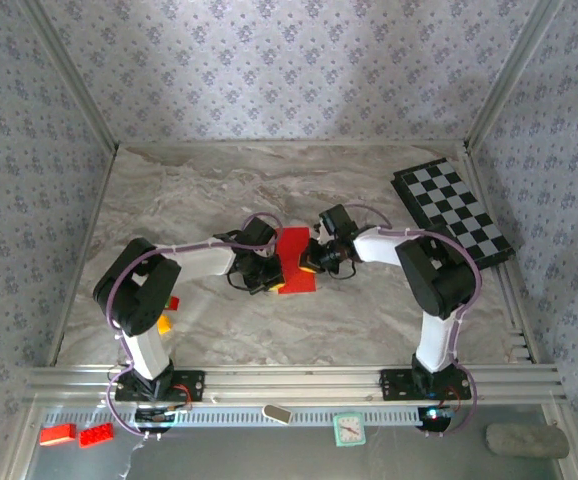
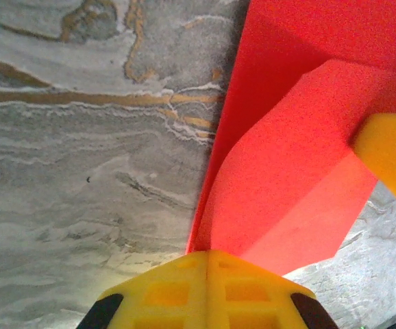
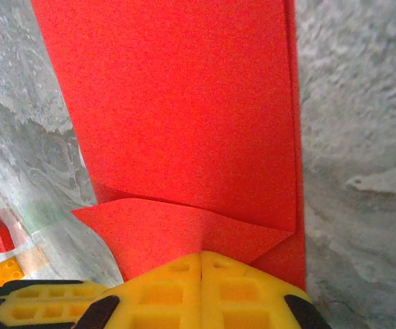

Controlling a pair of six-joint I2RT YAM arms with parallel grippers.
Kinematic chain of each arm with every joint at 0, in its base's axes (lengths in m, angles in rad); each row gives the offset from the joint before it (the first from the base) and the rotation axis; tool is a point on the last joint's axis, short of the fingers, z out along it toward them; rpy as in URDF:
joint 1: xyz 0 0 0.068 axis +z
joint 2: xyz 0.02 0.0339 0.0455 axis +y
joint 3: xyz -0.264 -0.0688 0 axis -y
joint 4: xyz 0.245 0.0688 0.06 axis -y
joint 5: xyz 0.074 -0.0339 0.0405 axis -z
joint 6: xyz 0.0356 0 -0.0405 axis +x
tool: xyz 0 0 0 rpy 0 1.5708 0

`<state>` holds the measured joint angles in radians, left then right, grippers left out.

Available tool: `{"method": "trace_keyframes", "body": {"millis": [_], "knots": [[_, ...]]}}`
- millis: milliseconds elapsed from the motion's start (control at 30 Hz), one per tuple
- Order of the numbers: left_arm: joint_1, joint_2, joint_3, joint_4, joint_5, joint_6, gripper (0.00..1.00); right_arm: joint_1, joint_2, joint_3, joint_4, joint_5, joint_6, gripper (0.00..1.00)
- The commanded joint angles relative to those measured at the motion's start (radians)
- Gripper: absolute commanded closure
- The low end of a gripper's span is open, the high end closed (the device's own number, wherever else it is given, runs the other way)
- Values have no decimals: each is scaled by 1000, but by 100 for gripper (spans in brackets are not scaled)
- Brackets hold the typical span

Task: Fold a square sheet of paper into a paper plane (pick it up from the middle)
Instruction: Fold the triangle a second time at the center of the table.

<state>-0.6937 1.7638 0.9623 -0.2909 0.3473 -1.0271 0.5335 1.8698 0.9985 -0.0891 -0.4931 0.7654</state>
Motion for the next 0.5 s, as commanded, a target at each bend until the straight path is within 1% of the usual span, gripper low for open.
{"method": "trace_keyframes", "body": {"millis": [0, 100, 233, 400, 467], "knots": [[10, -9, 19, -27, 7, 33, 100, -9, 37, 19, -67, 42, -37, 100], [11, -25, 19, 61, 55, 41, 97, -10, 51, 15, -90, 55, -55, 100], [10, -24, 36, 148, 103, 49, 88, -13, 62, 20, -115, 66, -77, 100], [7, 32, 89, 128, 114, 72, 87, -15, 73, 29, -126, 65, -79, 100], [6, 56, 104, 120, 117, 76, 88, -17, 75, 30, -125, 65, -77, 100]]}}
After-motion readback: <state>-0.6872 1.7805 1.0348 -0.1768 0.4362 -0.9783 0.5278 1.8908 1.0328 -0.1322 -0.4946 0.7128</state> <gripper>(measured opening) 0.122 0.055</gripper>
